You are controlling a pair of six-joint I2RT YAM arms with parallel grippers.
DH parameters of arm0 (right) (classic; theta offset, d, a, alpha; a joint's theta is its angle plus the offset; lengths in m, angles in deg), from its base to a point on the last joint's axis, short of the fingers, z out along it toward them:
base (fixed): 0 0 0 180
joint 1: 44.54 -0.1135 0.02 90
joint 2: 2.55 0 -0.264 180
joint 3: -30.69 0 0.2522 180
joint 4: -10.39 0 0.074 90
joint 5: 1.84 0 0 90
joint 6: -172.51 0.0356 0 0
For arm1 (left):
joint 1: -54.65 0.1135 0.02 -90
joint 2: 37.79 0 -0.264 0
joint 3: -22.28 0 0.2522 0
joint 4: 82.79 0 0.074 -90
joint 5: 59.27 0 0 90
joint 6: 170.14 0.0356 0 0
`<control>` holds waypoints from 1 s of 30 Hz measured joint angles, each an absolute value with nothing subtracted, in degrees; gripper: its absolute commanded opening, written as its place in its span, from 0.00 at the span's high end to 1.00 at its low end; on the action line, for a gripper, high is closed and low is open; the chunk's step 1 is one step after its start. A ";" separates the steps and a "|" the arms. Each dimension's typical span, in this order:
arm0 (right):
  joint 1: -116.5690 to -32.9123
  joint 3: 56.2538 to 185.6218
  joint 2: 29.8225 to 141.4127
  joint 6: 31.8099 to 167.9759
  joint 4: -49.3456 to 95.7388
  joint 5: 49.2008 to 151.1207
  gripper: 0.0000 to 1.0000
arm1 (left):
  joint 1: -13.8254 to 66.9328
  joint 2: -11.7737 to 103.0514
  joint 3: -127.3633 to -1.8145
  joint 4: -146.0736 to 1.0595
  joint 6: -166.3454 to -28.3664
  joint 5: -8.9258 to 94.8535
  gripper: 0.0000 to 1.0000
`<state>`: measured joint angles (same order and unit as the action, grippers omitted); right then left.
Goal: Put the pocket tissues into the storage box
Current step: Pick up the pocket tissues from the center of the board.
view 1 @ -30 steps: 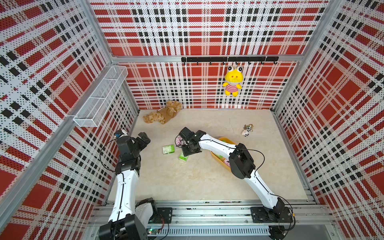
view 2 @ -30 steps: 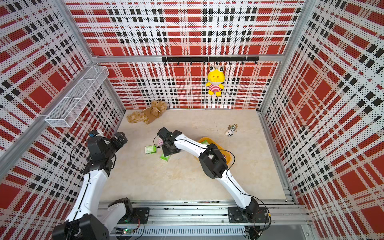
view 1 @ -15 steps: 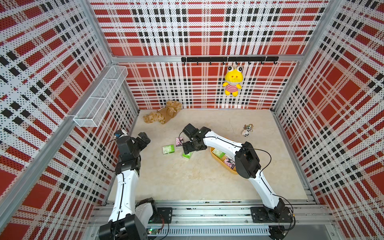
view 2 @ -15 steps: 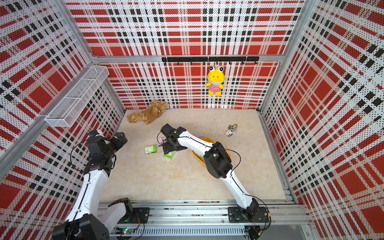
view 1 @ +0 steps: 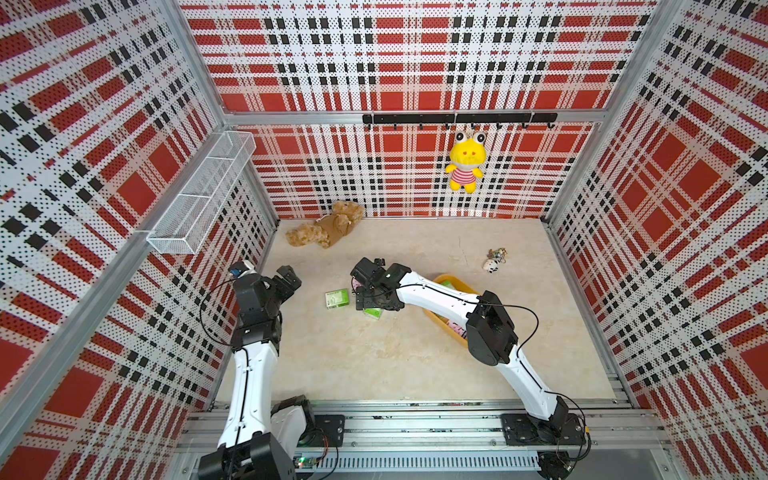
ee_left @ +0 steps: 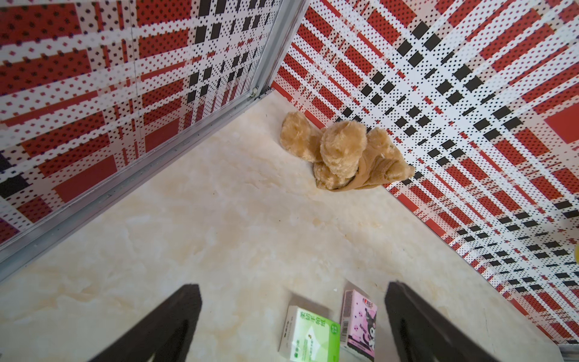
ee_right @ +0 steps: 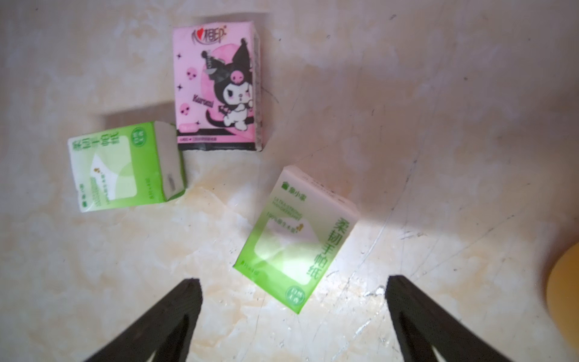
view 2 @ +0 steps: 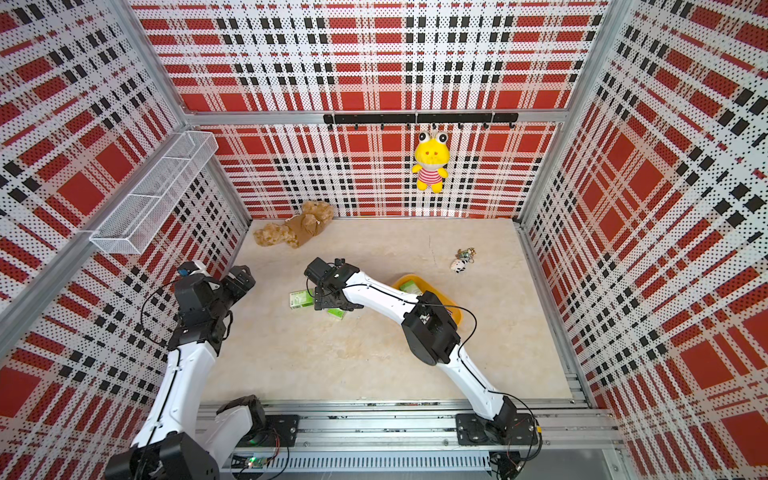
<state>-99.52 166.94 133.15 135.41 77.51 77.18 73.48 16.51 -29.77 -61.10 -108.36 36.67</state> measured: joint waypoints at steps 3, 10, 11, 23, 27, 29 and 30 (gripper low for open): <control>-99.37 167.58 134.55 136.66 77.49 76.81 0.00 | 73.48 16.36 -29.64 -61.08 -108.36 36.73 0.01; -99.28 167.99 137.59 138.71 76.99 77.09 0.00 | 73.48 16.36 -29.64 -61.08 -108.23 36.71 0.01; -99.28 167.99 137.63 138.95 76.81 77.31 0.00 | 73.48 16.36 -29.64 -61.08 -108.21 36.71 0.01; -99.28 169.00 139.23 139.19 76.07 79.71 0.08 | 73.48 16.36 -29.61 -61.08 -107.93 36.47 0.01; -99.28 169.00 139.23 139.04 75.61 80.09 0.27 | 73.48 16.36 -29.61 -61.08 -107.93 36.47 0.01; -99.28 168.98 139.23 138.87 75.19 80.15 0.35 | 73.48 16.36 -29.61 -61.08 -107.95 36.47 0.01; -99.28 168.91 139.23 138.67 74.98 80.17 0.36 | 73.48 16.36 -29.61 -61.08 -107.95 36.47 0.01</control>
<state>-99.28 168.91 139.23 138.67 74.98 80.17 73.48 16.36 -29.61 -61.08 -107.95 36.47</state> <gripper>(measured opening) 0.670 0.992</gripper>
